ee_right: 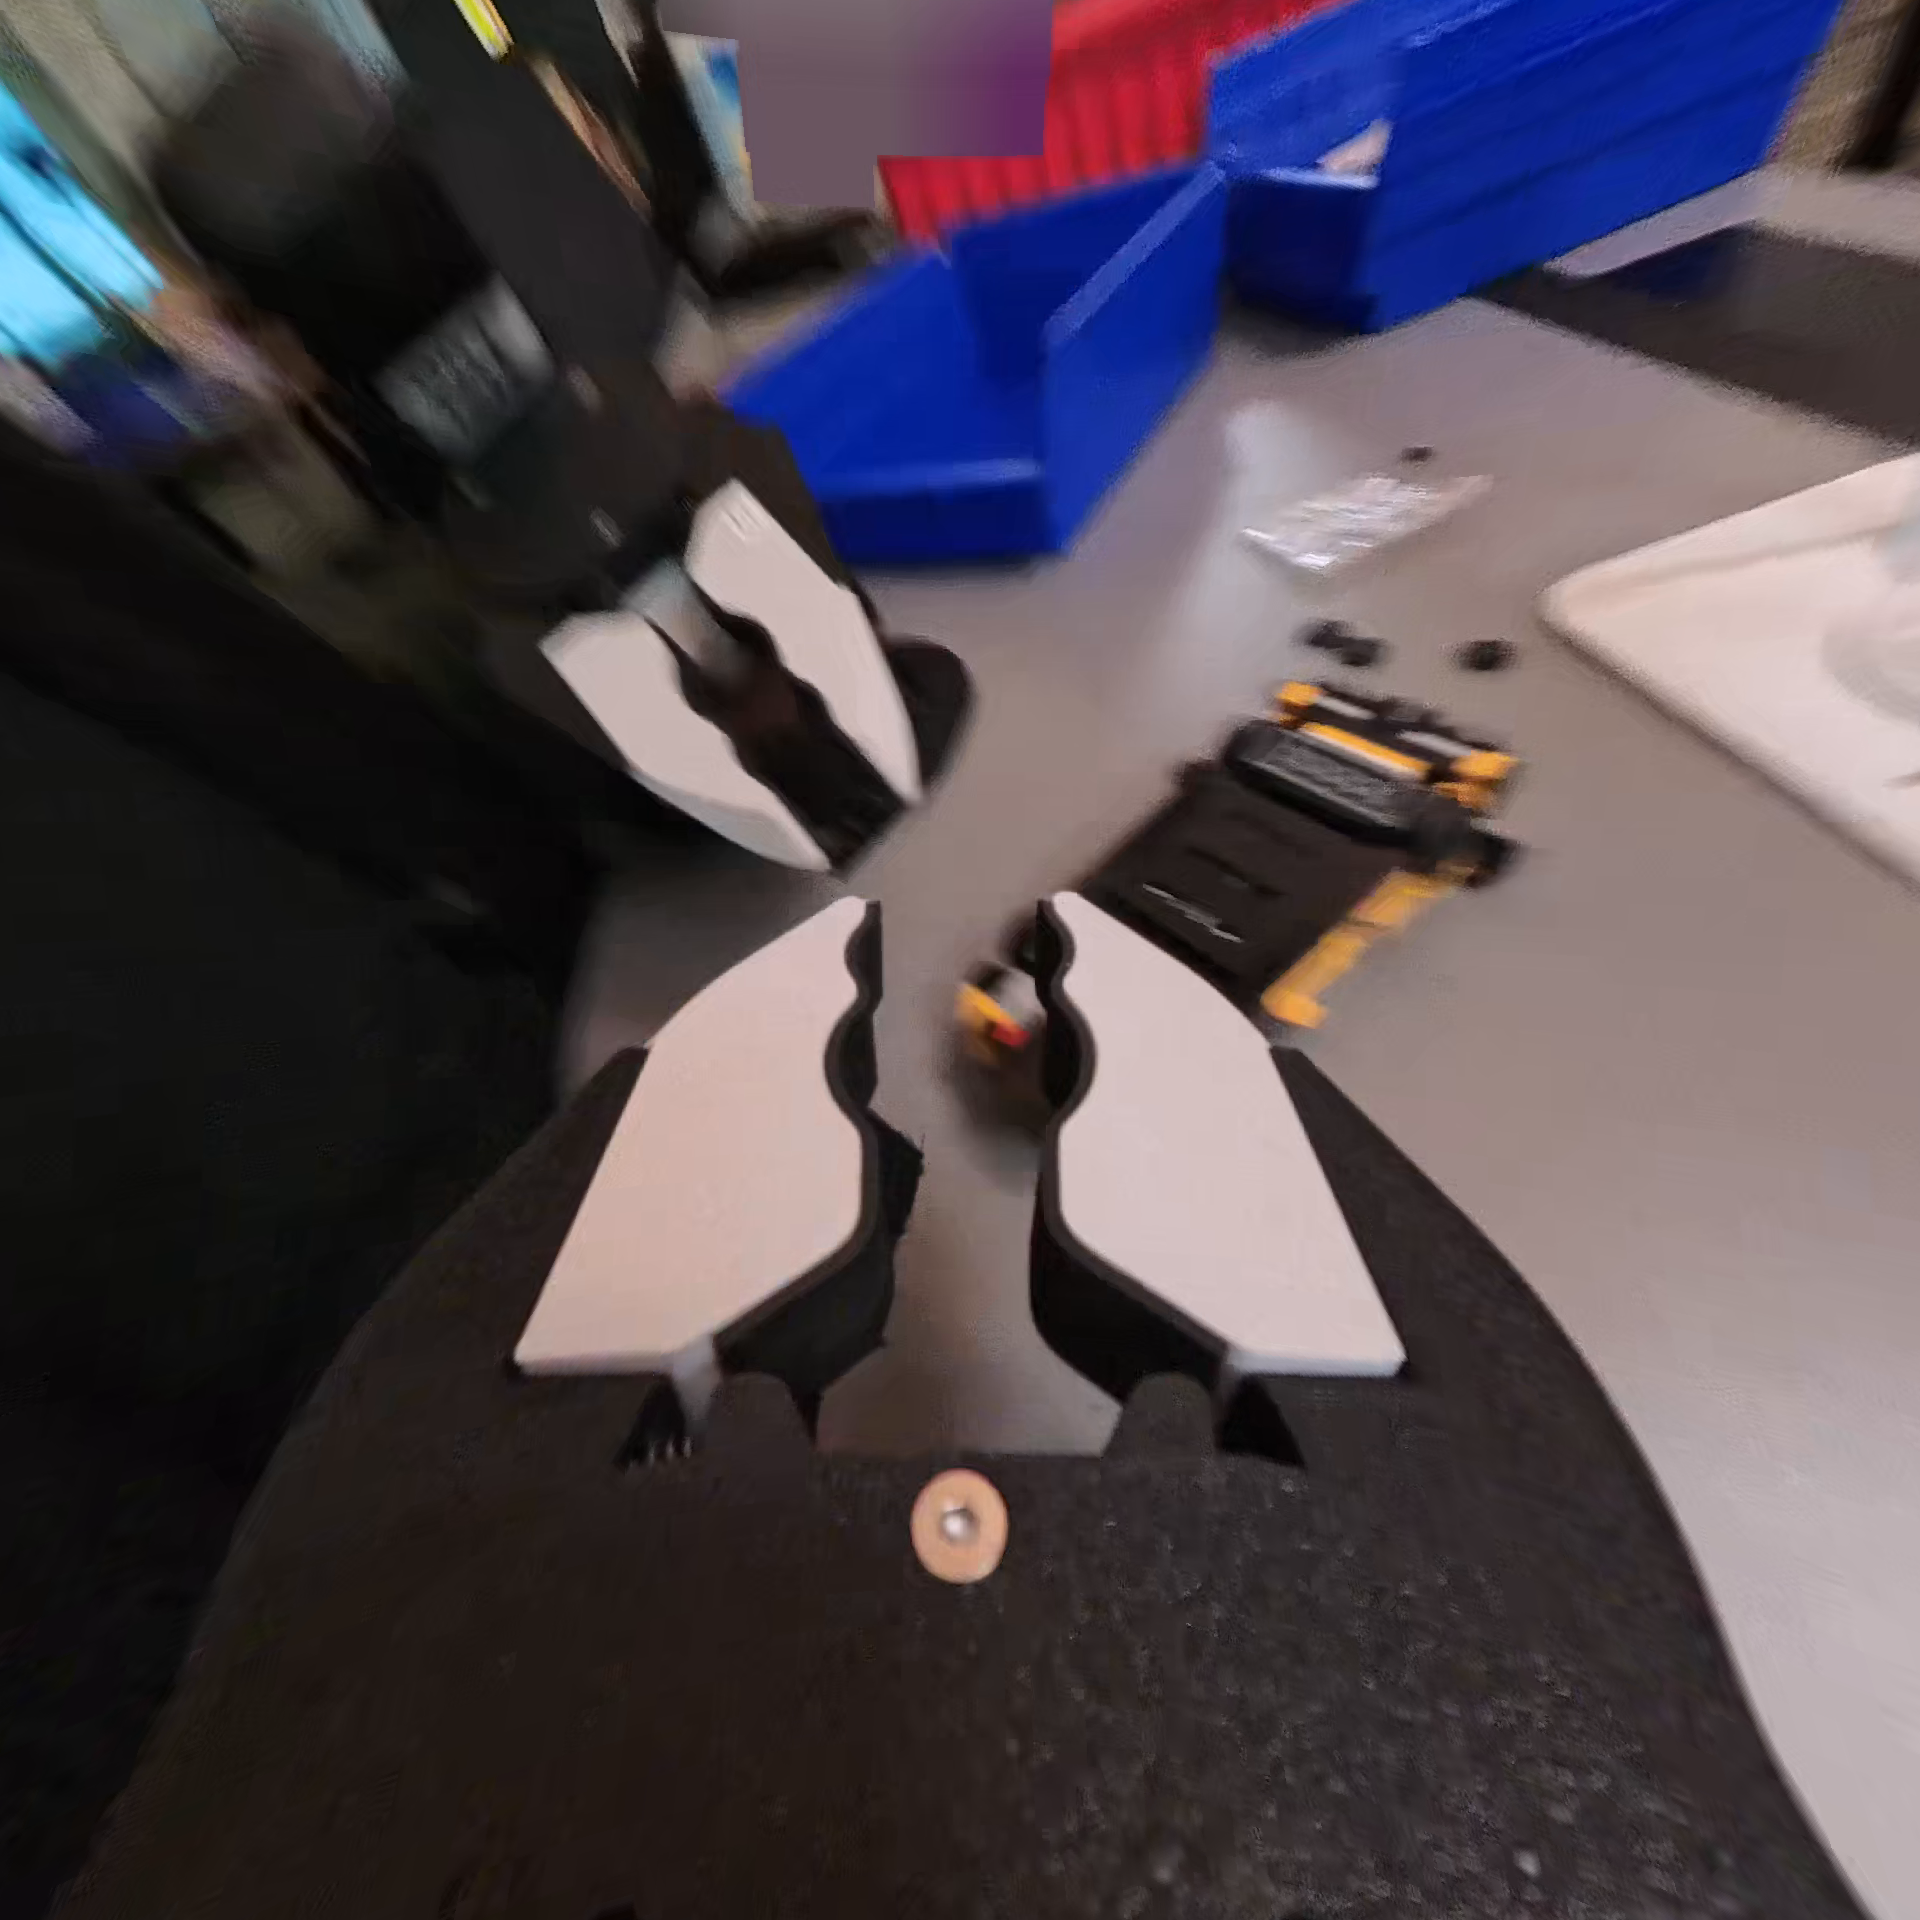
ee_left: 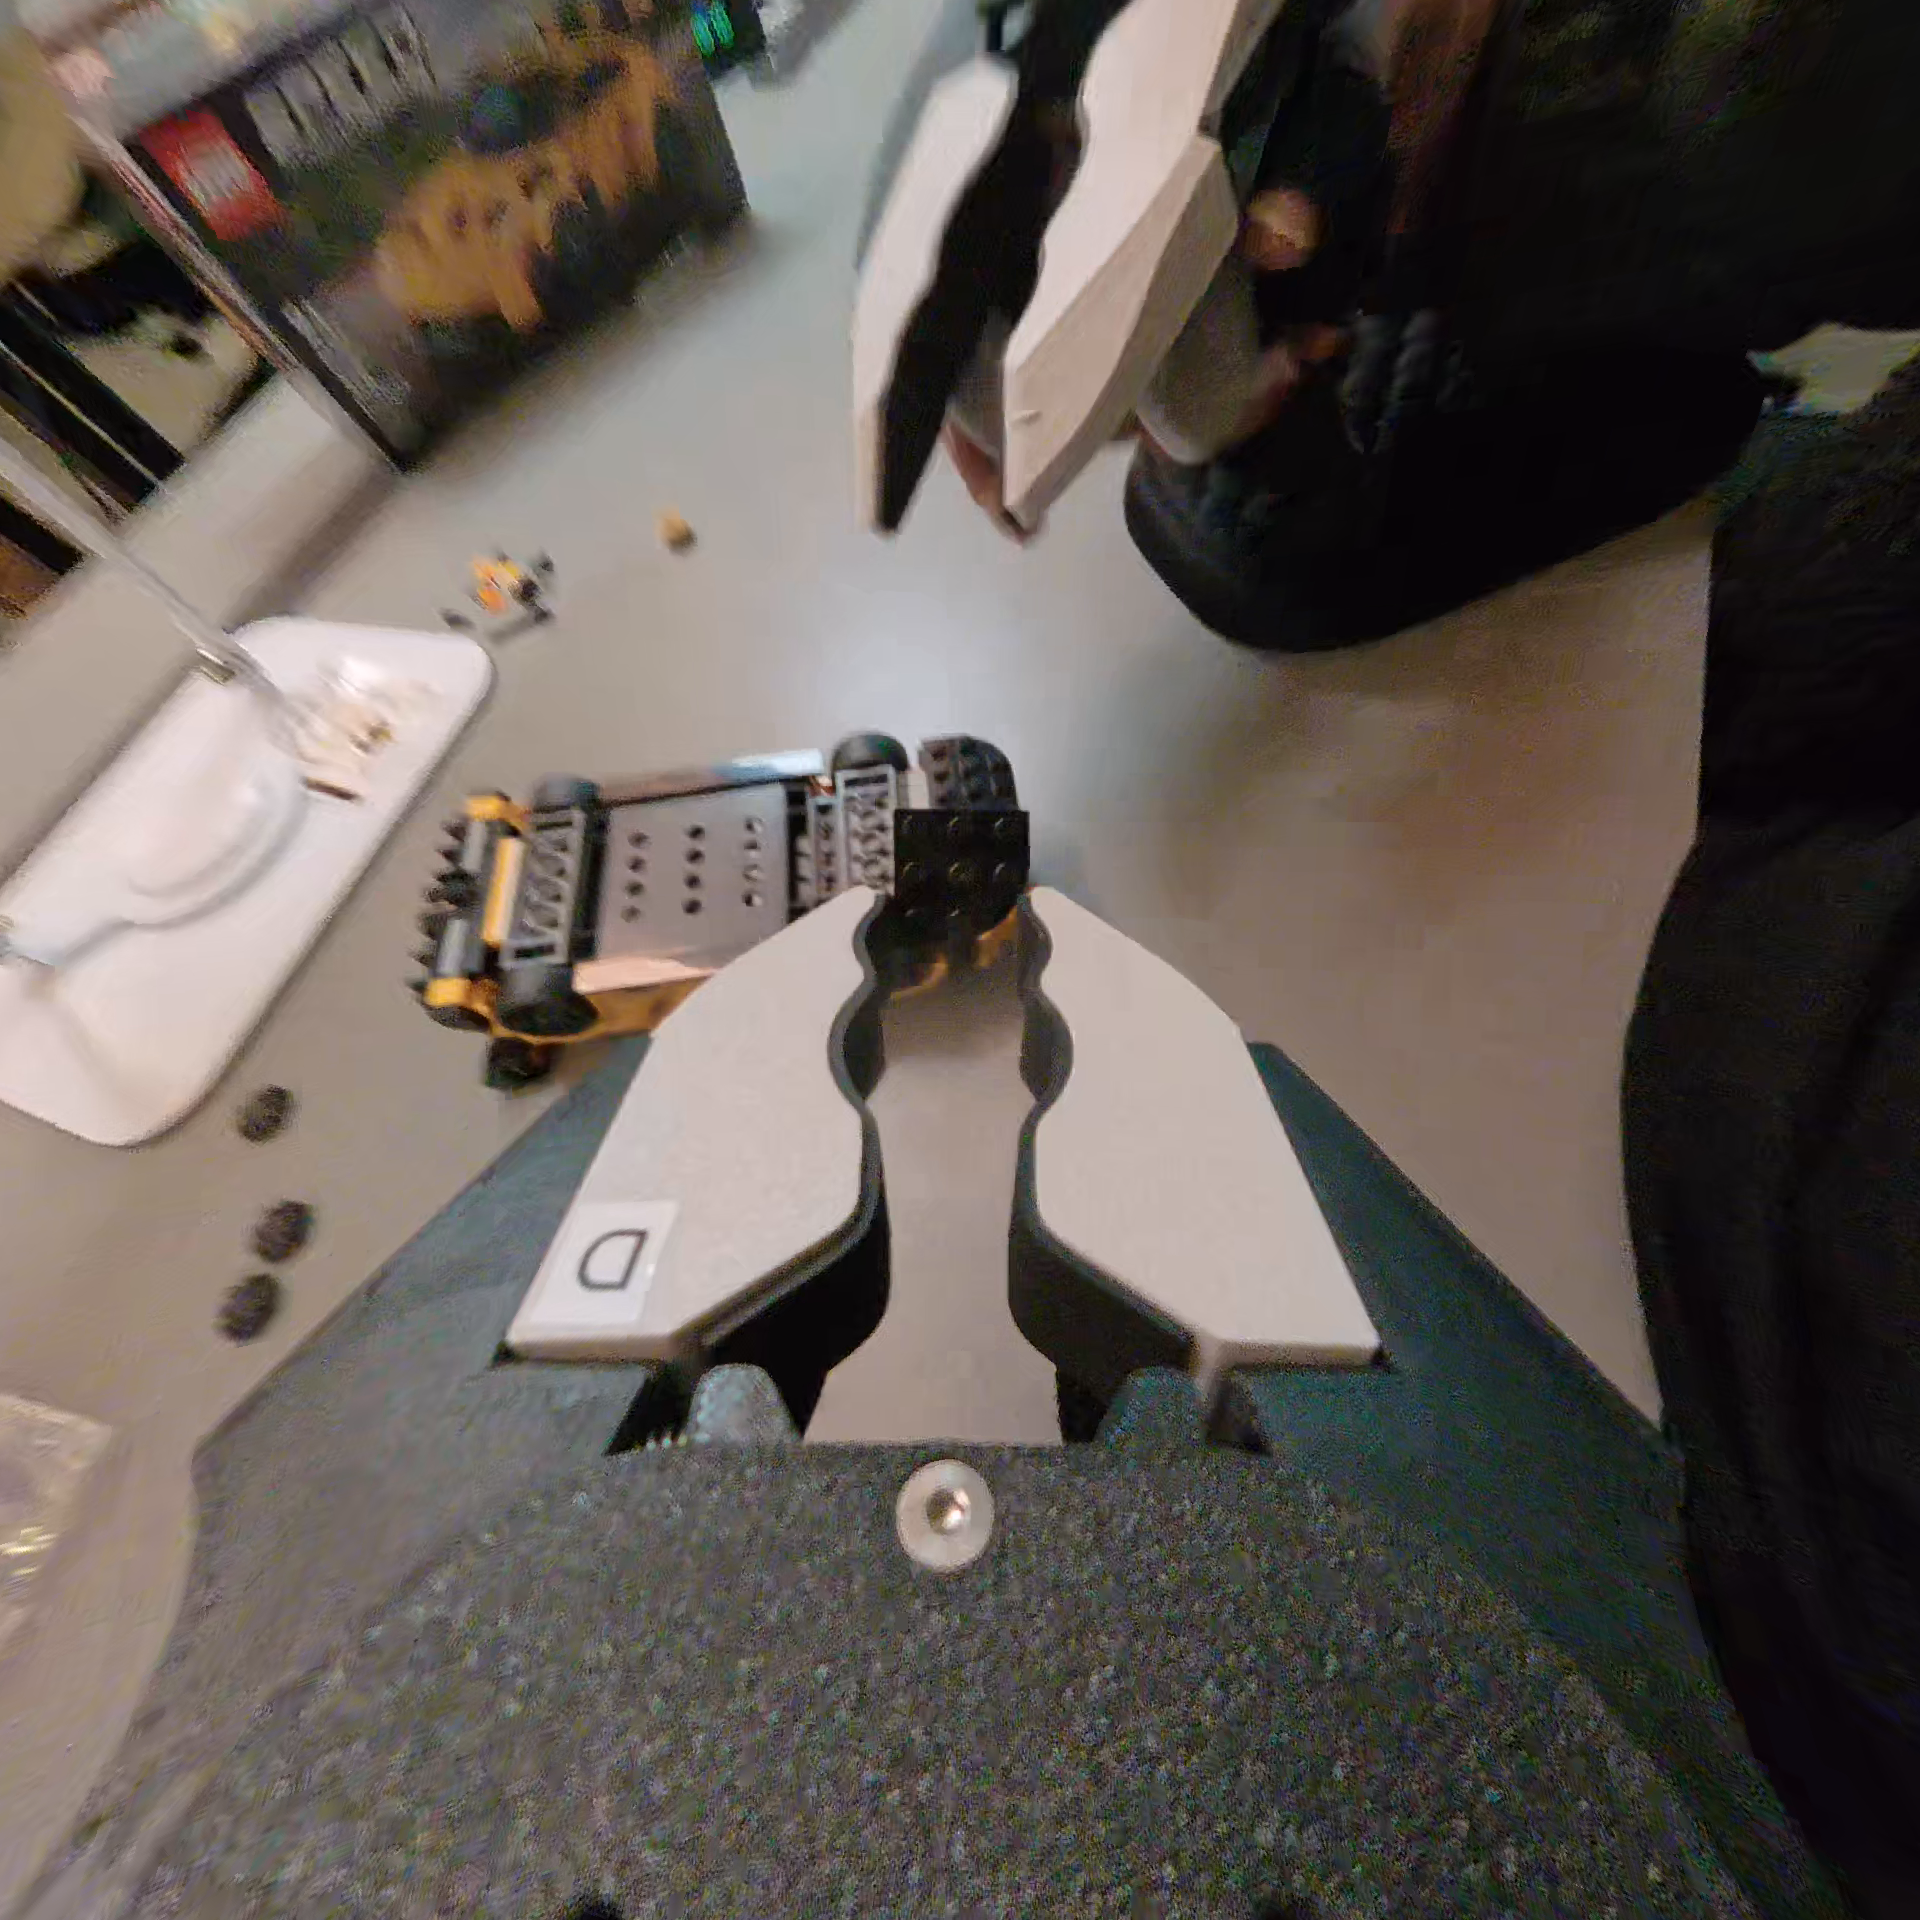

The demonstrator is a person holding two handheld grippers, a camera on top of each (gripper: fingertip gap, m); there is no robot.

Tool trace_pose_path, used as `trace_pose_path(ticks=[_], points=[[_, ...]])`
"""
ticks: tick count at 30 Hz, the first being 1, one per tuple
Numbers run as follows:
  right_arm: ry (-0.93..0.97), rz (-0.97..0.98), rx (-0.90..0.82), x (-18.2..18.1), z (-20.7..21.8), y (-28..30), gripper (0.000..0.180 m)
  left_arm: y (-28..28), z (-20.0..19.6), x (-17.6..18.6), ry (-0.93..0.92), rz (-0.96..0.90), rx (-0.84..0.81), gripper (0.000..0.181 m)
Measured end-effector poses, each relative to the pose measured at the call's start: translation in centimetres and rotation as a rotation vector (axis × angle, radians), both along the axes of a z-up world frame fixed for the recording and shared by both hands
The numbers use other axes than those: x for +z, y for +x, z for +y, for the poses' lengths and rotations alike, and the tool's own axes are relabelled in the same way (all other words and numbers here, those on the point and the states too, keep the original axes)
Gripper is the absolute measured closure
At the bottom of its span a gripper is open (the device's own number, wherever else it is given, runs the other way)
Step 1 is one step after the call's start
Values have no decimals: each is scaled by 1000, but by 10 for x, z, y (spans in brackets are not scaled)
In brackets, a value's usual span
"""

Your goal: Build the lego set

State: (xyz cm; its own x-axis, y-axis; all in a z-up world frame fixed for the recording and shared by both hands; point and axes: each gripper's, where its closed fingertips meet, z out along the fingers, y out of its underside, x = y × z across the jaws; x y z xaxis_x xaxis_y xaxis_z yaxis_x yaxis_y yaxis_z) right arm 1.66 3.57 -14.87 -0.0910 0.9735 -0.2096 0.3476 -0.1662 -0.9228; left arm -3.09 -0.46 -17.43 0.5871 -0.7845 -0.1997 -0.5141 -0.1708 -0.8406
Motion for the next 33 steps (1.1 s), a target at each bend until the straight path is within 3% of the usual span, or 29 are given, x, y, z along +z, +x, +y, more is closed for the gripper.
trace_pose_path(ticks=[2, 6, 17, 33], points=[[237, -111, -11, -20, 20, 12, 157, 3, 2, -12, -83, -3, -2, 159], [417, -253, 82, -58, 39, 19, 162, 7, 10, -33, -162, 55, 8, 159], [283, -207, 322, -68, 39, -11, 163, 16, 17, -44, -323, 67, 28, 159], [250, -206, 353, -76, 34, -8, 163, 19, 17, -53, -379, 171, 80, 159]])
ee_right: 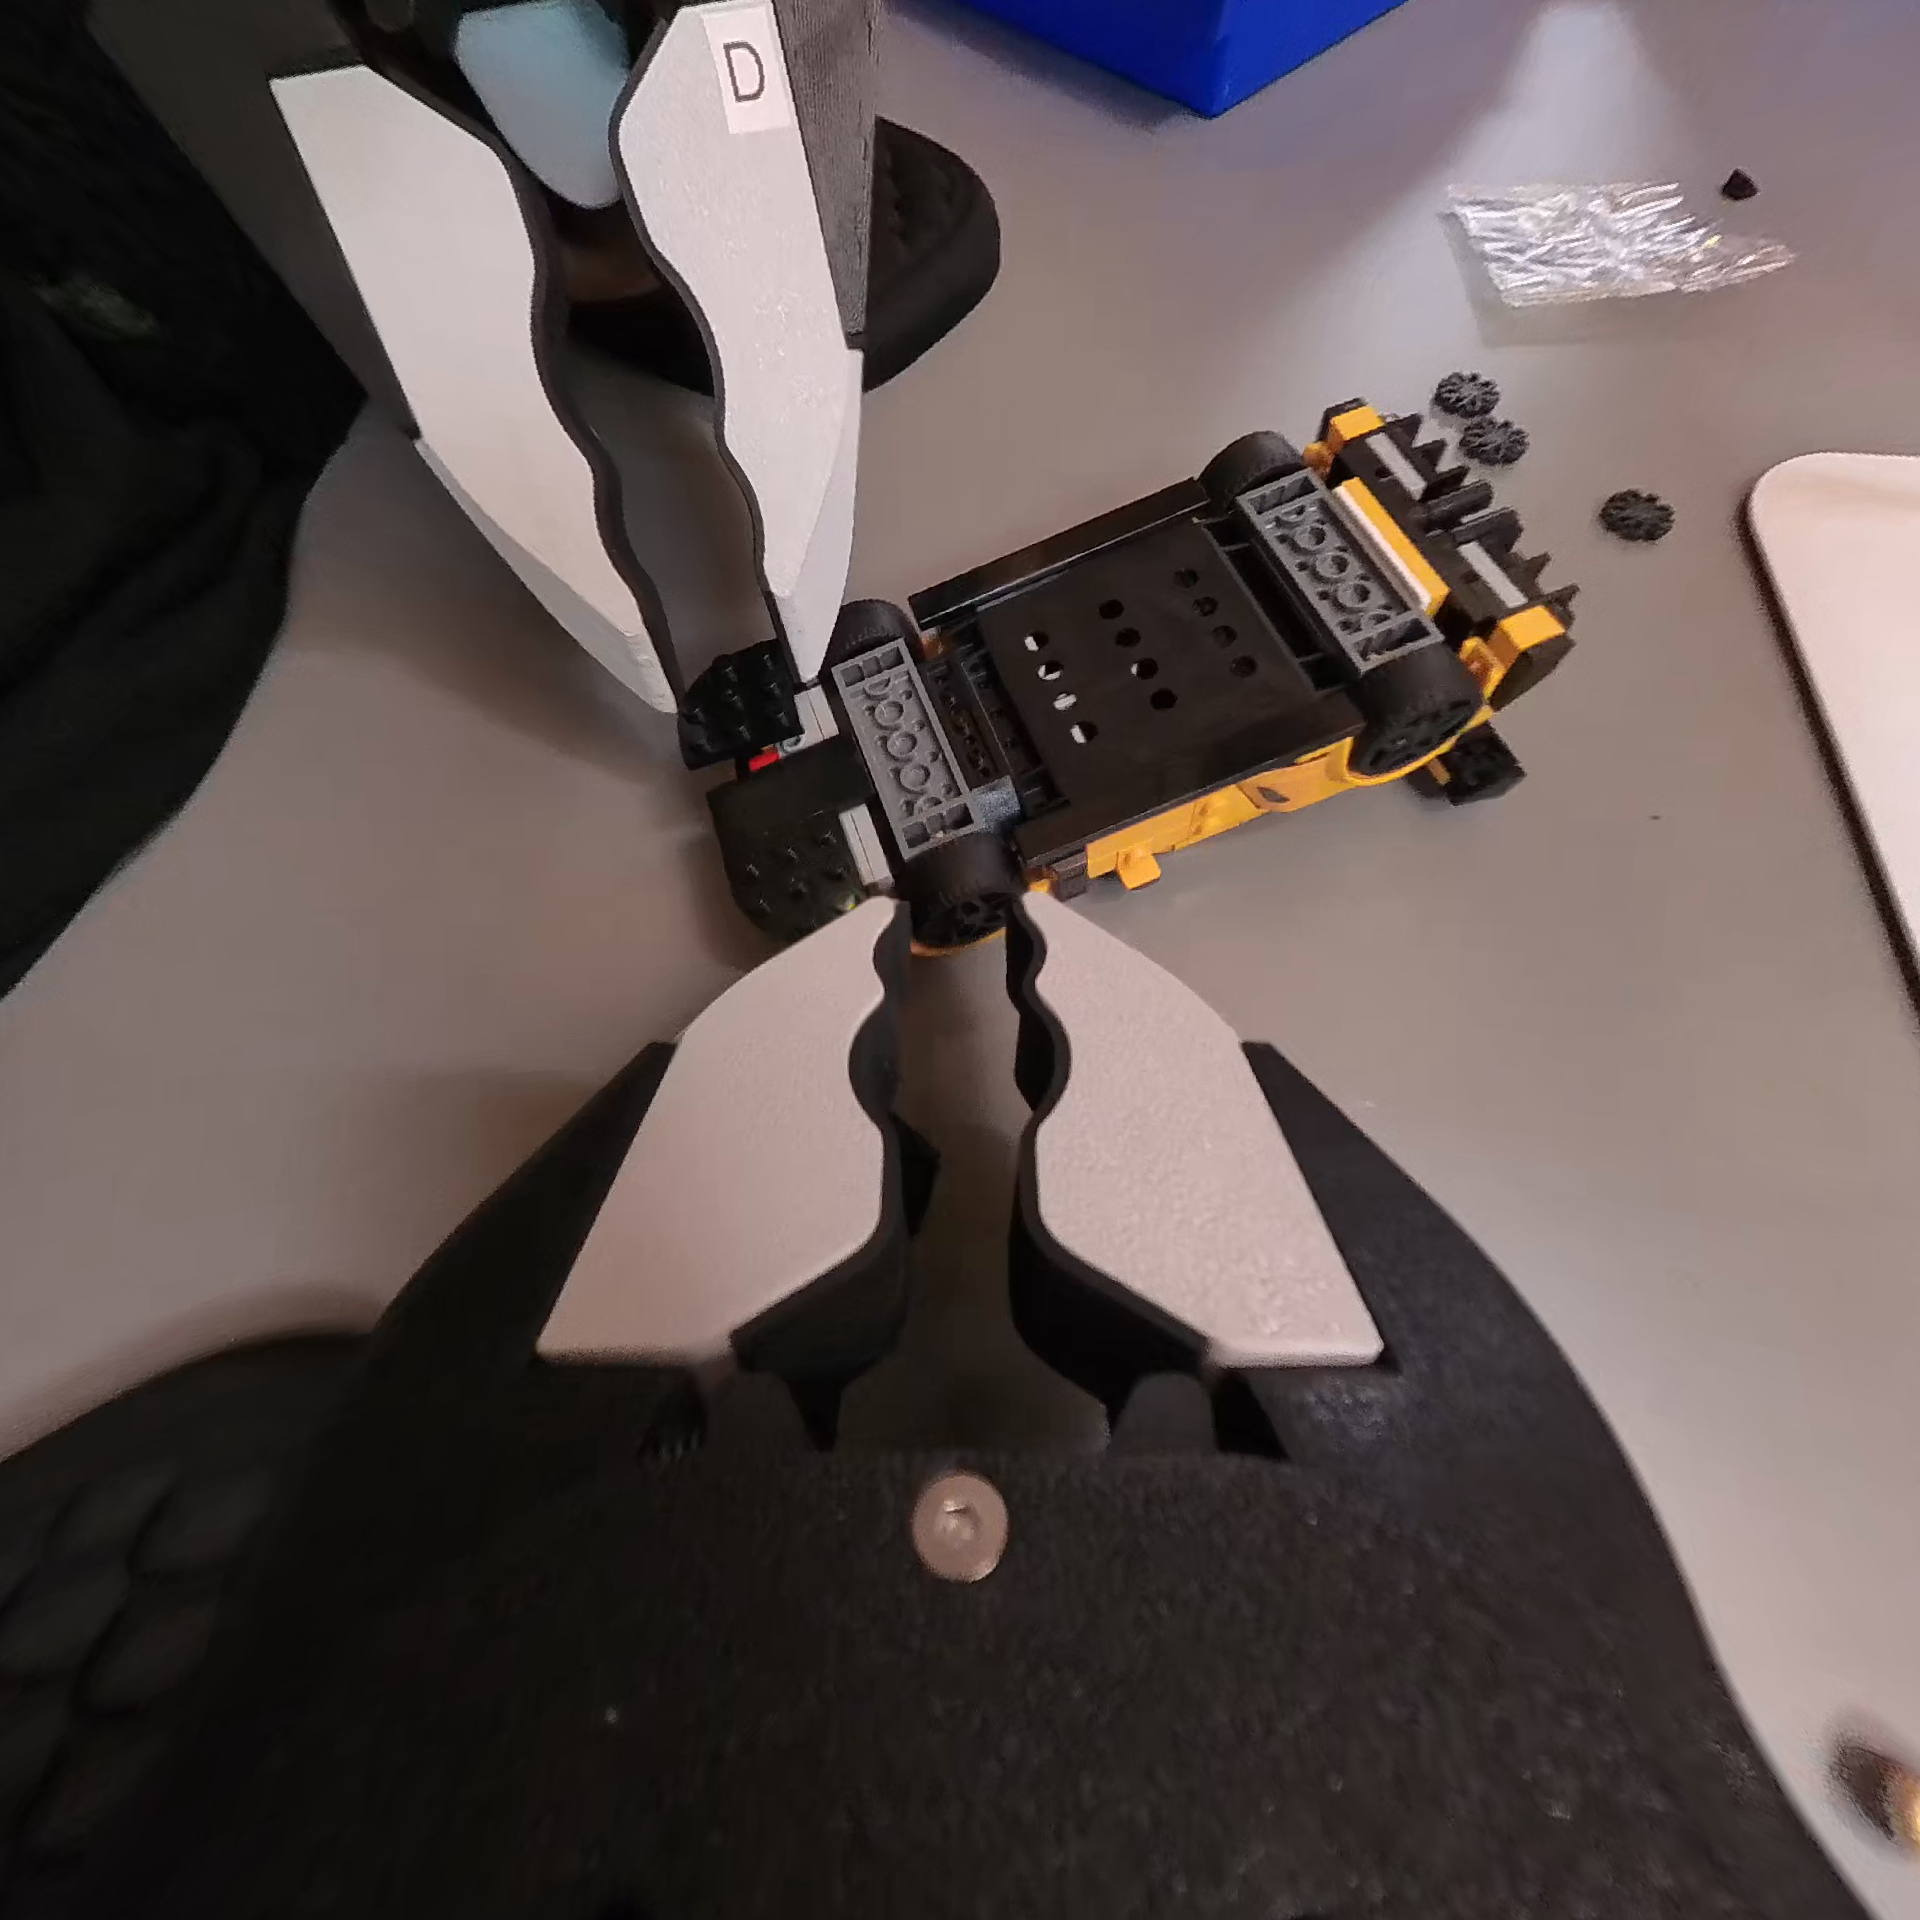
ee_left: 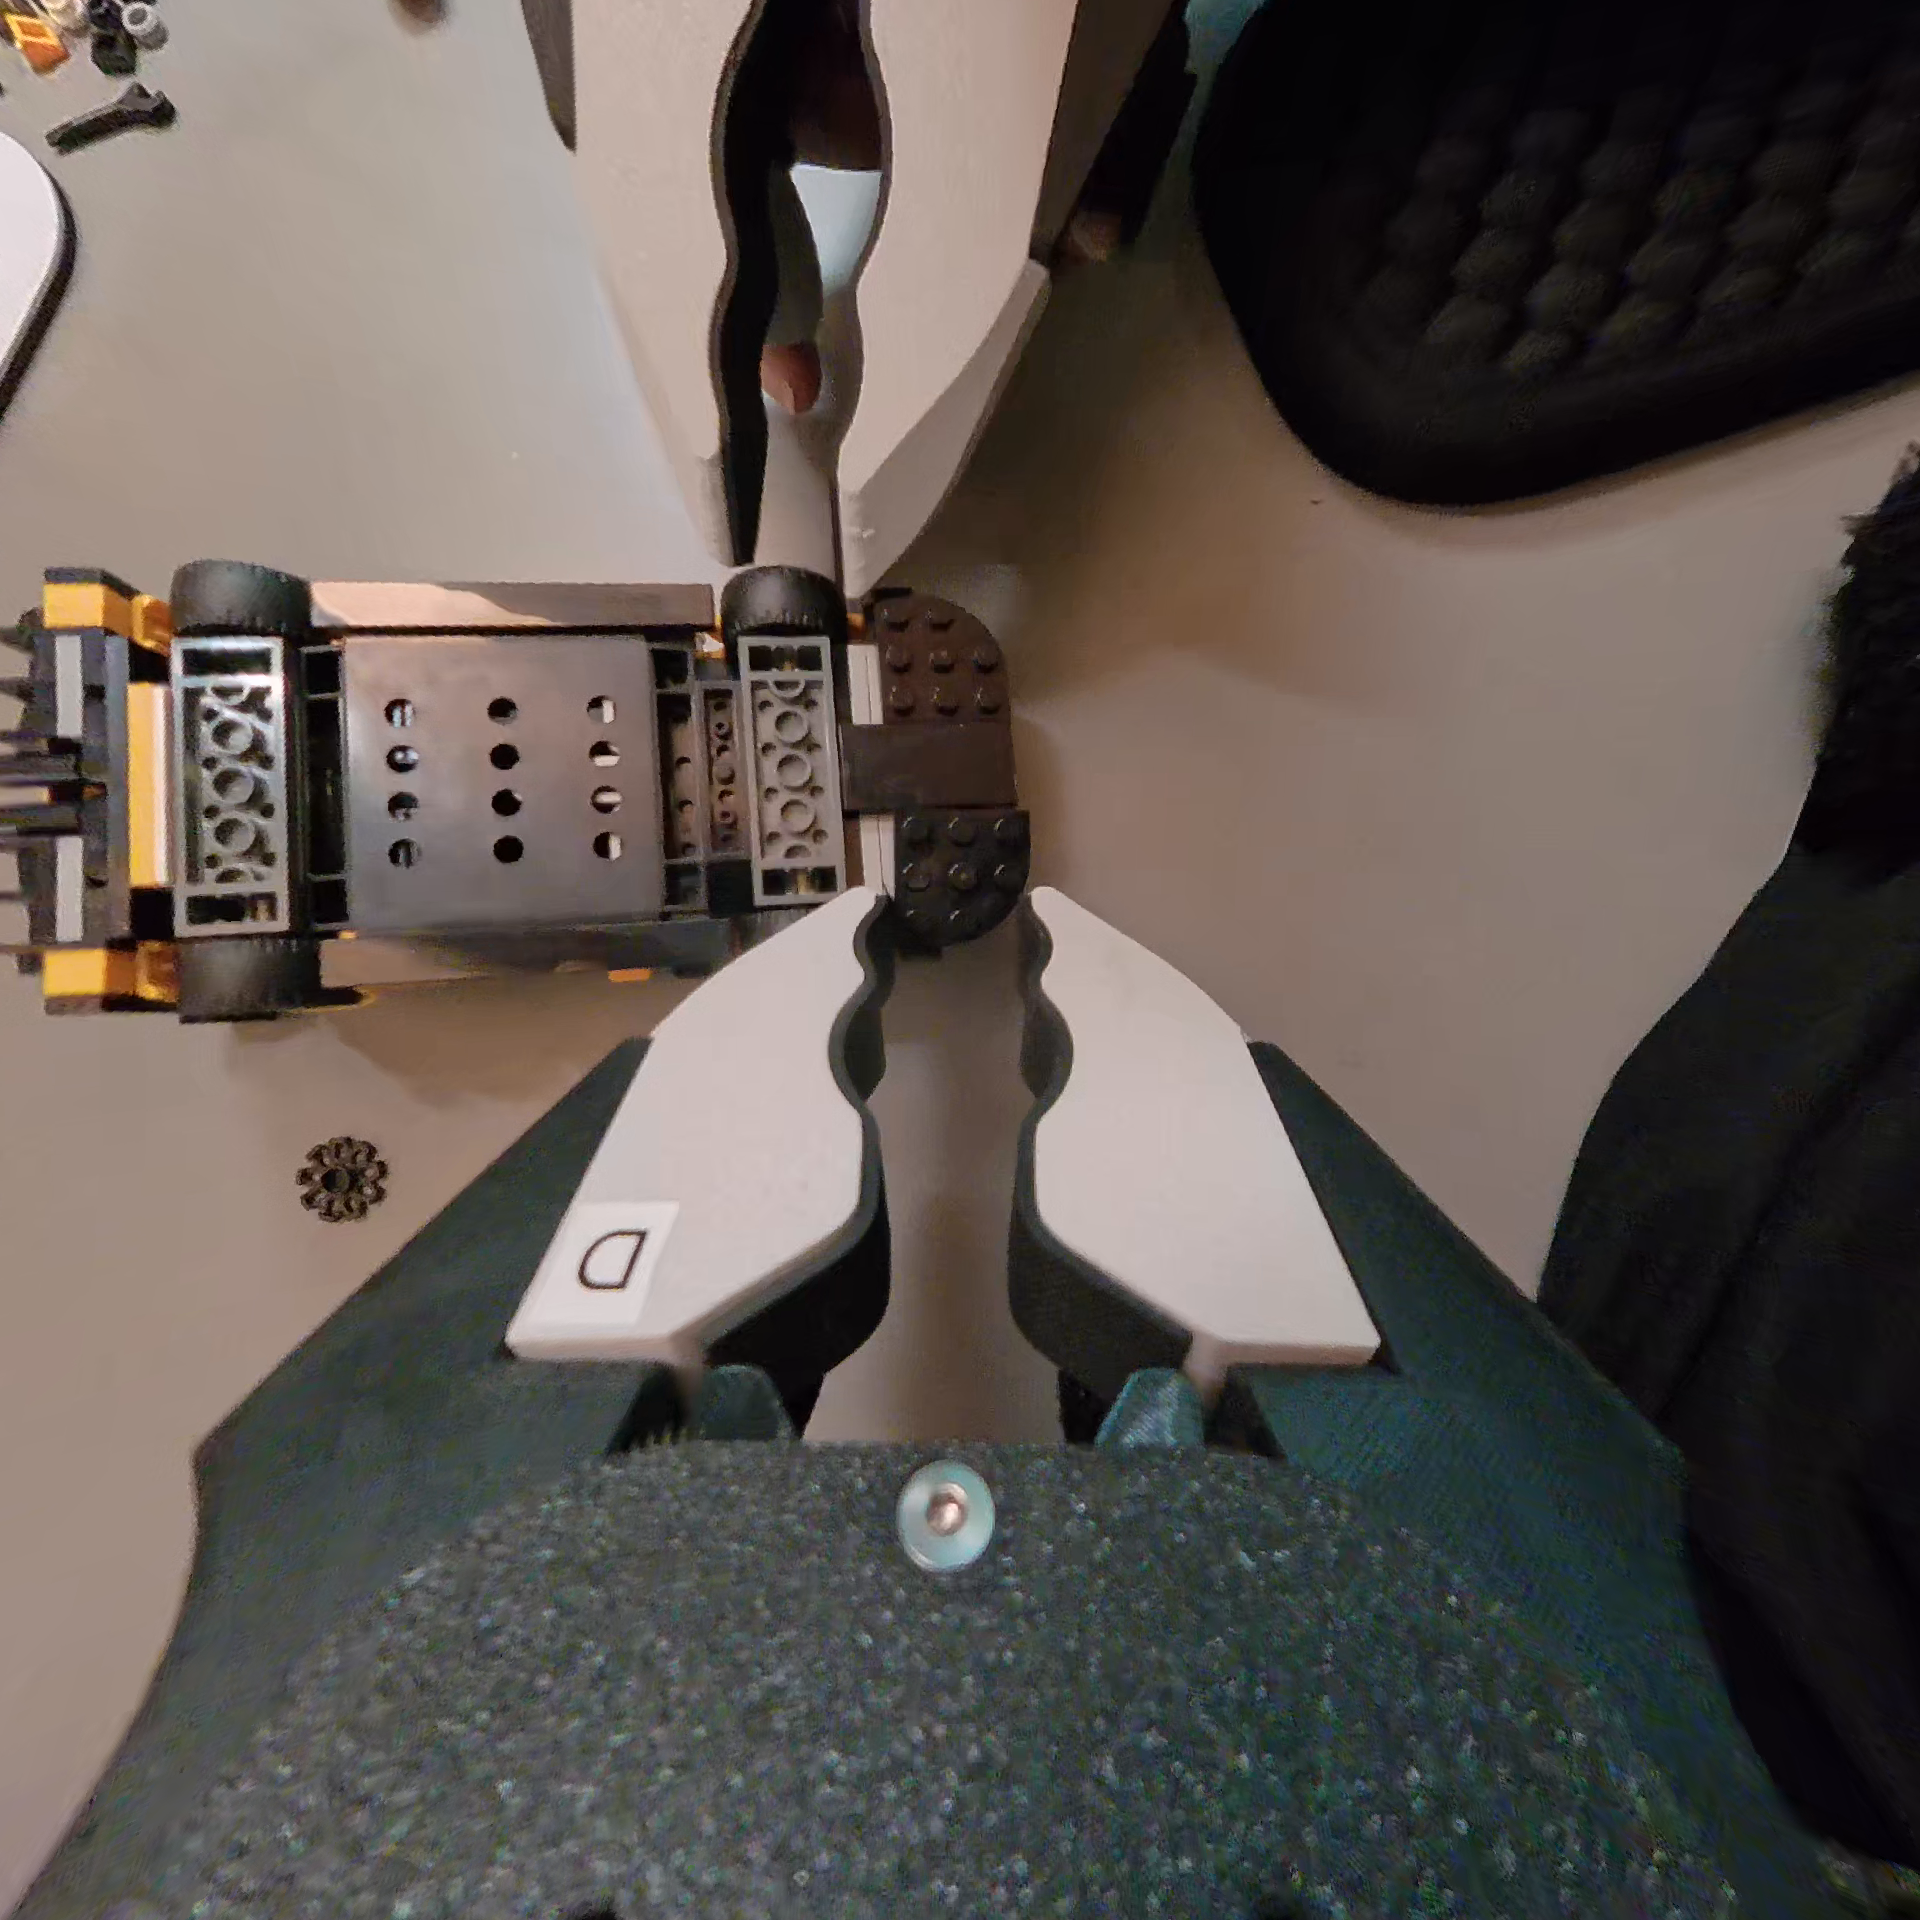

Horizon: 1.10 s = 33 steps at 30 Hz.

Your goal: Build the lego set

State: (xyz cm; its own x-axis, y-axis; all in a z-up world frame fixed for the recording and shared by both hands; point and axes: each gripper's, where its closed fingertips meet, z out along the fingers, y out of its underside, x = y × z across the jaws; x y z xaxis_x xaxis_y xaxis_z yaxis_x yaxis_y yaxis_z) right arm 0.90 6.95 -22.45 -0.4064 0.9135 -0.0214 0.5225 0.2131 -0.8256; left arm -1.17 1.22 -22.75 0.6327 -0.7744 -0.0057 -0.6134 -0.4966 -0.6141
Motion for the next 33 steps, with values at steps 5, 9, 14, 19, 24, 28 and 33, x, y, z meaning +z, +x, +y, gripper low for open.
trace_pose_path(ticks=[5, 9, 14, 19, 24, 28, 33], points=[[-51, -9, 23, -1, -11, -6, 160, -10, -1, 0, 4, 25, 11, 159], [-38, -58, 23, -6, -19, -10, 158, -19, -2, -1, 1, 28, 21, 159], [-95, -150, -122, -8, -22, -17, 151, -26, -4, -4, 10, 39, 17, 159], [-151, -171, -291, 4, -30, -18, 151, -33, -8, 3, 49, 5, 0, 159], [-178, -168, -503, 4, -37, -23, 150, -61, -11, 9, 54, 3, -22, 159], [-211, -155, -583, 1, -46, -28, 149, -87, -10, 7, 10, -20, -134, 159], [-225, -143, -644, 0, -43, -35, 146, -92, -6, -2, -44, -52, -291, 159]])
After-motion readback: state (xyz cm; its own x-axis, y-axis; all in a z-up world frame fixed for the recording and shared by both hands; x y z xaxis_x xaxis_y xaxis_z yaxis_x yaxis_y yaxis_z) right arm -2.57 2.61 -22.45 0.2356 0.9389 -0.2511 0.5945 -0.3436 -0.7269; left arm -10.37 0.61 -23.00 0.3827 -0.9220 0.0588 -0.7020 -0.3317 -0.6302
